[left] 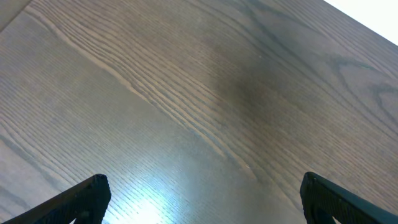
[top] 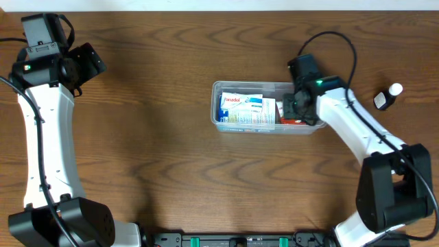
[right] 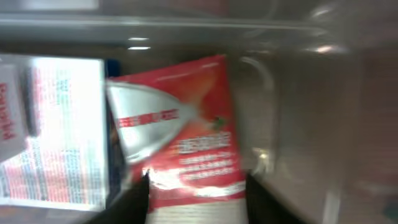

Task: Pack container
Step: 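Release the red box and push it flat with the right gripper, then lift the right gripper out of the container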

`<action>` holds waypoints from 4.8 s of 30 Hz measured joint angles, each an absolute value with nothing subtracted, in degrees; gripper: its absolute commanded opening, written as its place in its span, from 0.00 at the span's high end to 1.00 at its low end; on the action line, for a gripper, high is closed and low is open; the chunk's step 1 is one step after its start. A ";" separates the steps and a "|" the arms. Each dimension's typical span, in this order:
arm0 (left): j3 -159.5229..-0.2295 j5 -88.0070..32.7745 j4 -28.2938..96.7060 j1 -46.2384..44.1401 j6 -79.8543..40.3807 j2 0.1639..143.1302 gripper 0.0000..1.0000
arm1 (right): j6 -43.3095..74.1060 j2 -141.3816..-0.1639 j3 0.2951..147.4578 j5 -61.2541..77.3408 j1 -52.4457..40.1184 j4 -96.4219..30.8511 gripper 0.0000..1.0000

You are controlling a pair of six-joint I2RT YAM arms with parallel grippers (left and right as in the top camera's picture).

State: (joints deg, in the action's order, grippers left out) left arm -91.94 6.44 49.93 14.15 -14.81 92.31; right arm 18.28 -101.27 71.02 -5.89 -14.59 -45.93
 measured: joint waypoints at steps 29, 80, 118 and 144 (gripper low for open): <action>-91.94 6.44 49.93 14.15 -14.81 92.31 0.02 | 0.78 -103.88 71.24 -5.28 -9.65 -45.43 0.99; -91.94 6.46 49.93 14.15 -14.81 92.31 0.02 | 0.75 -106.02 71.26 6.33 -9.32 -41.25 0.99; -91.94 6.46 49.93 14.15 -14.81 92.31 0.02 | 1.23 -86.91 68.47 13.21 -3.25 -63.92 0.99; -91.94 6.44 49.93 14.15 -14.81 92.31 0.02 | 1.26 -87.07 63.26 13.32 -3.25 -55.53 0.99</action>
State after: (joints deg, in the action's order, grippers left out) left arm -91.94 6.44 49.93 14.15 -14.81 92.31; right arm 1.26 -87.07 63.26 13.32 -3.25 -55.53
